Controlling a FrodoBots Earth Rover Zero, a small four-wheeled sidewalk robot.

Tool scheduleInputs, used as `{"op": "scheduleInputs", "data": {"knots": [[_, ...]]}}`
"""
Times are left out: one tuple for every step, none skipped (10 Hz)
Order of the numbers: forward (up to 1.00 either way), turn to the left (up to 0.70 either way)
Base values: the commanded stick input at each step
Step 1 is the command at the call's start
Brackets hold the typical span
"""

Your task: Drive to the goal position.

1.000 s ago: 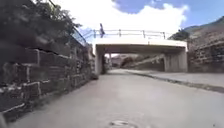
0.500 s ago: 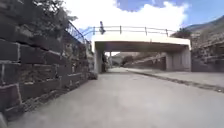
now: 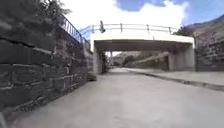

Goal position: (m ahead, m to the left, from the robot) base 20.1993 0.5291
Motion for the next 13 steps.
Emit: {"op": "scheduleInputs", "data": {"knots": [[0.7,0.0],[0.7,0.0],[0.7,0.0],[0.7,0.0],[0.7,0.0],[0.7,0.0],[0.7,0.0],[0.7,0.0],[0.7,0.0],[0.7,0.0],[0.7,0.0],[0.7,0.0],[0.7,0.0]]}}
